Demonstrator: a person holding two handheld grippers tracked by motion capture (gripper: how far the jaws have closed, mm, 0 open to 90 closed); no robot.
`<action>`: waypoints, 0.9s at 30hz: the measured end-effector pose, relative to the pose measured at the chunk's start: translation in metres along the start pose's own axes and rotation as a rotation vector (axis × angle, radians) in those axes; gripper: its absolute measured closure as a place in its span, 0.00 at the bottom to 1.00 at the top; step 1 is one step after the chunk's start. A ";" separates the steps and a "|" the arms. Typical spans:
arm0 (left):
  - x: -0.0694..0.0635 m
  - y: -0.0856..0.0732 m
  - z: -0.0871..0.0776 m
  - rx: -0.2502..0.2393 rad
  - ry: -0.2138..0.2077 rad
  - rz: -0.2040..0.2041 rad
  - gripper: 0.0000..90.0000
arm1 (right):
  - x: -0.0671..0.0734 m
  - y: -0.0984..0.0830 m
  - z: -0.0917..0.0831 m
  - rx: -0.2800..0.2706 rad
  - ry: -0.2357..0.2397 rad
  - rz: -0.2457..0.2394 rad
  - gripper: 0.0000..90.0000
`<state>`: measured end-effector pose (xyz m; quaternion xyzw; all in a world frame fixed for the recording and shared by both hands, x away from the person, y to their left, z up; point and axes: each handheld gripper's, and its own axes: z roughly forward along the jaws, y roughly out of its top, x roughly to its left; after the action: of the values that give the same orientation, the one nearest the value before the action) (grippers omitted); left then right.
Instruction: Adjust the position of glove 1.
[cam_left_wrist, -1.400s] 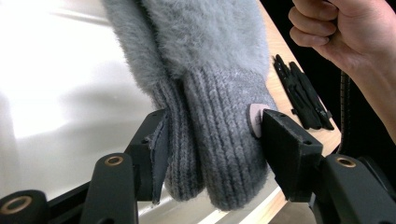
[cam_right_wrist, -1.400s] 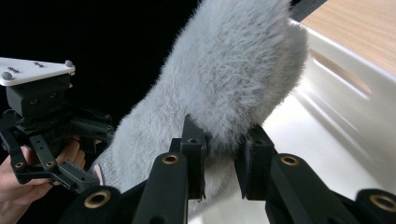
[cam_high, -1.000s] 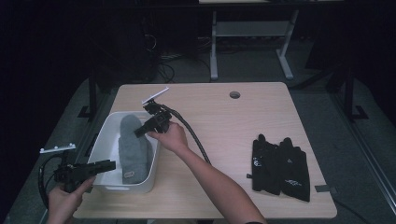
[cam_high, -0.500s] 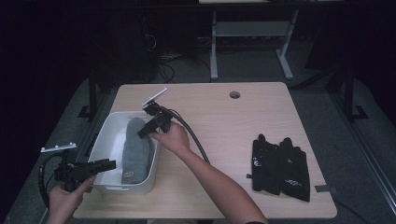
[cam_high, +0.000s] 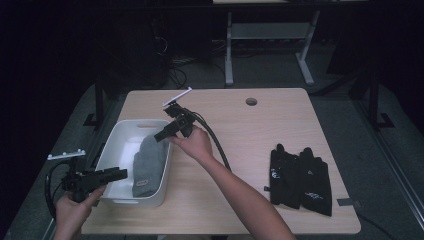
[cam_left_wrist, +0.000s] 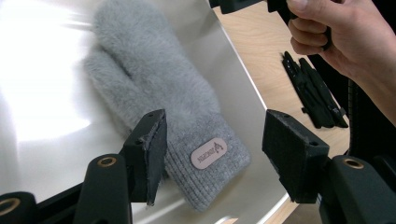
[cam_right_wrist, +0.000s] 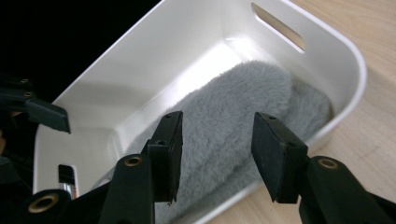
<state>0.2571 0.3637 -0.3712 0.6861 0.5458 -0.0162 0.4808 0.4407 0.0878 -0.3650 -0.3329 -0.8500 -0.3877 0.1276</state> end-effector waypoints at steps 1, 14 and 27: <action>-0.001 0.001 0.001 -0.003 -0.003 0.001 0.44 | 0.000 -0.001 -0.003 -0.001 -0.001 -0.001 0.58; -0.018 0.013 0.010 -0.010 -0.020 0.026 0.40 | -0.011 -0.013 -0.036 -0.064 0.064 0.007 0.52; -0.041 0.025 0.032 -0.005 -0.058 0.073 0.33 | -0.027 -0.034 -0.077 -0.119 0.078 0.001 0.44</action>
<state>0.2760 0.3133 -0.3503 0.7037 0.5062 -0.0172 0.4983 0.4353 0.0016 -0.3465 -0.3248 -0.8197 -0.4502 0.1409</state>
